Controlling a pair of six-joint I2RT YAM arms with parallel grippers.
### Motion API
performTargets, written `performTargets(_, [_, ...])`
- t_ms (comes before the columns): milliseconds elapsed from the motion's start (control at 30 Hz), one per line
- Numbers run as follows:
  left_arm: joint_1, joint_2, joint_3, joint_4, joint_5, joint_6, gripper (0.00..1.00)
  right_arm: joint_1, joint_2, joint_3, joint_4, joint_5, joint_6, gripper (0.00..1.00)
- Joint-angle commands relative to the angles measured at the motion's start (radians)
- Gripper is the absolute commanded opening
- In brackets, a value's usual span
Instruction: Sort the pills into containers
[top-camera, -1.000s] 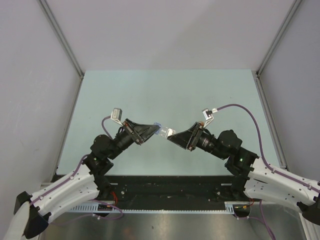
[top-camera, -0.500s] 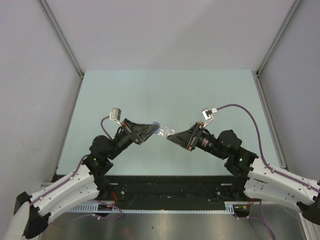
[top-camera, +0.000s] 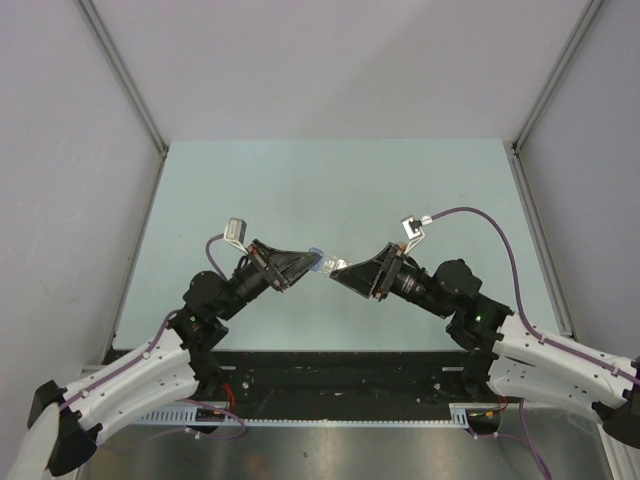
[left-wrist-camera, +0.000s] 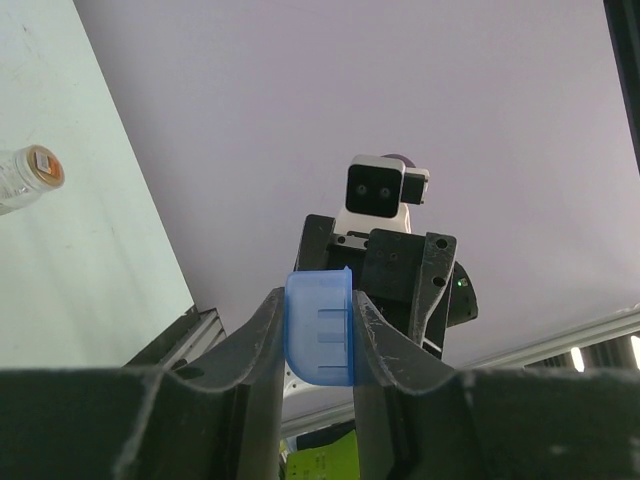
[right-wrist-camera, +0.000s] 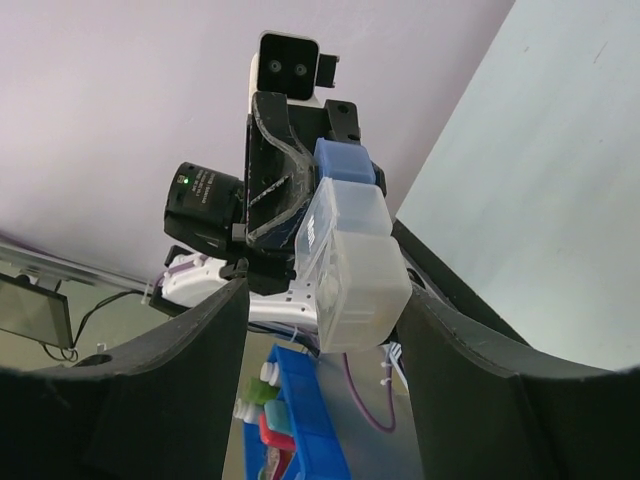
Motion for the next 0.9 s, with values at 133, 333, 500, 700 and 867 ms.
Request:
performTargets(133, [-0.019,0.018,0.002,-0.001,0.023,0.000,0.00,0.002,0.027,0.011,0.095,0.008,0.002,0.63])
performTargets(333, [-0.027,0.022,-0.004,0.002,0.017,0.000,0.00,0.002,0.045,0.012,0.109,-0.001,0.004,0.54])
performTargets(500, [-0.029,0.027,-0.001,0.003,0.017,0.000,0.00,0.002,0.056,0.012,0.106,-0.004,0.002,0.39])
performTargets(700, [-0.032,0.034,0.000,0.007,0.020,0.000,0.00,0.005,0.059,0.012,0.103,-0.004,0.001,0.13])
performTargets(867, [-0.033,0.034,-0.003,0.008,0.018,0.002,0.00,0.006,0.052,0.012,0.092,-0.002,-0.001,0.13])
